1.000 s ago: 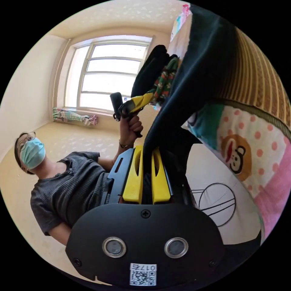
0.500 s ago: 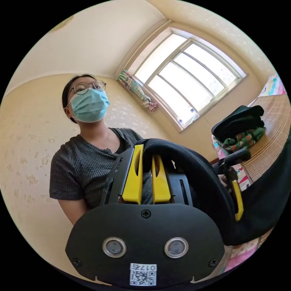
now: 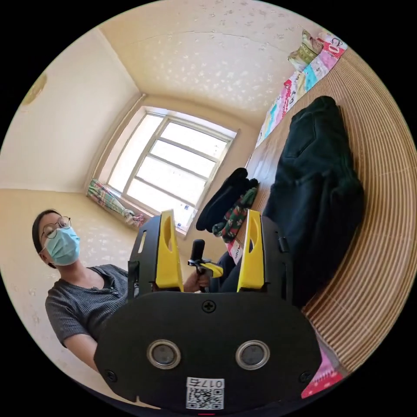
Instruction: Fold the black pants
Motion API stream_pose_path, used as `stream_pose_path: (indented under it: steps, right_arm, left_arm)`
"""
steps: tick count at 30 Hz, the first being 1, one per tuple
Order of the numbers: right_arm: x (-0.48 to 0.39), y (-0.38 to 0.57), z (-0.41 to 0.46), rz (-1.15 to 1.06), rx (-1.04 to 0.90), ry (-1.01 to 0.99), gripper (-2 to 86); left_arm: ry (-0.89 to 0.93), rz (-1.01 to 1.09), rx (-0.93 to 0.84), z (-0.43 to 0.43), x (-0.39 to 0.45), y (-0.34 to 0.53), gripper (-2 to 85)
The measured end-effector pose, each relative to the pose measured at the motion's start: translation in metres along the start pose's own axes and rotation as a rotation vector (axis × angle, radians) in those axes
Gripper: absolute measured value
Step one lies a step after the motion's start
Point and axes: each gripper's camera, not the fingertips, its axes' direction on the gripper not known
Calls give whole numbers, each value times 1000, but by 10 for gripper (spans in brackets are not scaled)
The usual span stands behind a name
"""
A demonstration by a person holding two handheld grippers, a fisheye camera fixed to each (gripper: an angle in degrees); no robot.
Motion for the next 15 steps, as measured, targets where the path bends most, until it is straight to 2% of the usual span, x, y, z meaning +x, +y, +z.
stream_pose_path:
  steps: [2, 5, 7, 10, 13, 15]
  right_arm:
    - [-7, 20, -11, 126, -99, 260, 183]
    - [-1, 59, -20, 282, -225, 465, 181]
    - [15, 83, -15, 379, -317, 470, 187]
    - [50, 116, 9, 467, -414, 354, 196]
    - [75, 128, 32, 480, -378, 203, 188]
    - [83, 127, 43, 464, -387, 185, 171]
  left_arm:
    - [-8, -9, 35, -16, -2, 13, -7]
    - [-22, -23, 53, -27, -3, 28, -6]
    - [-18, -16, 57, -27, 0, 31, -4]
    - [-8, 9, 40, -16, 10, 23, 1]
    - [2, 56, 1, 2, 30, 2, 15]
    - [9, 118, -13, 13, 57, -17, 27]
